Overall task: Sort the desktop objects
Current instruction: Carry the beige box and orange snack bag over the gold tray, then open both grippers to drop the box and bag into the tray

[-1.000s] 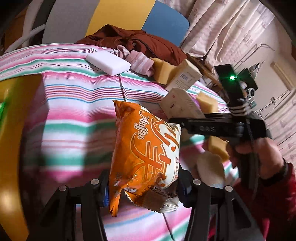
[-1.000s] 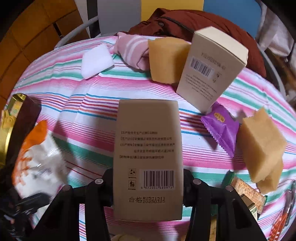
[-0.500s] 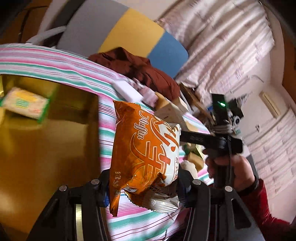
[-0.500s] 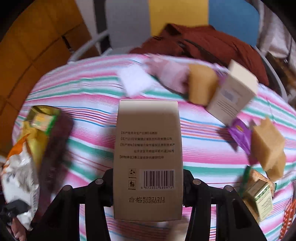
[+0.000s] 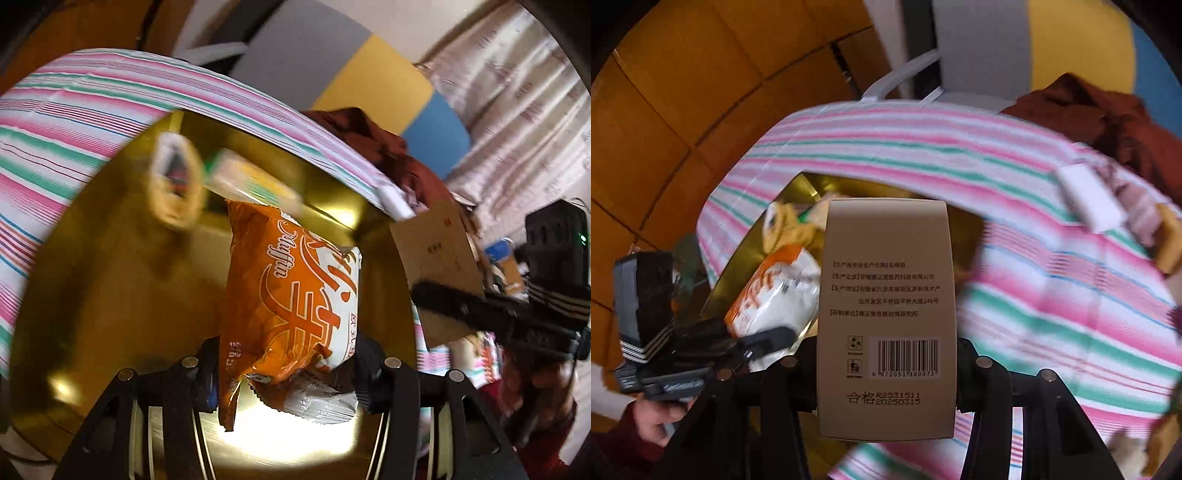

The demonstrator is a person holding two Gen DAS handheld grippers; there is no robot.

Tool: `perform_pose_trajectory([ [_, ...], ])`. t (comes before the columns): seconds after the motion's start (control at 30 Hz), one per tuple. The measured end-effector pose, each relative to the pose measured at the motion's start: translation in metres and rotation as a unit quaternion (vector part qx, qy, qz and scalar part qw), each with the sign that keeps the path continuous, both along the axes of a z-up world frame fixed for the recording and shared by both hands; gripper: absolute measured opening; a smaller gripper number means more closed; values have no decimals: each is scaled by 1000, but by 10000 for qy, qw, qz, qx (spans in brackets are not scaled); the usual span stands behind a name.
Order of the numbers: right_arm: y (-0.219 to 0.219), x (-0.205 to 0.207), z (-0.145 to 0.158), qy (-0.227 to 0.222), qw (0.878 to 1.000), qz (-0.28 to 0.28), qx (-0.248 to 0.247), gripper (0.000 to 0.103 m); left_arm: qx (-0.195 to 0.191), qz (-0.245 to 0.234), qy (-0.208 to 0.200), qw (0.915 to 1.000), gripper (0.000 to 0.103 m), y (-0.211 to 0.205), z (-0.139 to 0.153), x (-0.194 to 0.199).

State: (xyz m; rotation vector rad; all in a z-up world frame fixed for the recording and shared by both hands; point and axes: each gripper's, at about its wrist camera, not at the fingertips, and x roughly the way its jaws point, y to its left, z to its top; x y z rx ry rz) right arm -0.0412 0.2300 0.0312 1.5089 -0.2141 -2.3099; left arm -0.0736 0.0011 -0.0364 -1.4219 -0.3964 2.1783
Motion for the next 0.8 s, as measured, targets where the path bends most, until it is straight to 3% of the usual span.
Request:
perform_pose_trajectory([
  [0.23, -50, -21, -39, -555, 9984, 96, 22, 51, -505, 416, 20, 9979, 53, -25, -14, -28],
  [0.43, -75, -44, -61, -671, 9977, -119, -55, 52, -509, 536, 15, 9973, 57, -27, -9, -38],
  [0.5, -78, -50, -63, -611, 9973, -321, -231, 54, -581, 613, 140, 9963, 59, -25, -1, -34],
  [0.6, -77, -52, -59, -491, 9961, -481, -555, 65, -497, 771, 488, 9946, 61, -33, 19, -23],
  [0.7, -76, -45, -51, -338, 9962, -421, -681, 67, -512, 983, 863, 9901, 63, -39, 36, -17],
  [0.8, -77, -37, -42, -232, 9971, -367, -633, 67, -320, 1127, 872, 9893, 63, -45, 40, -18],
])
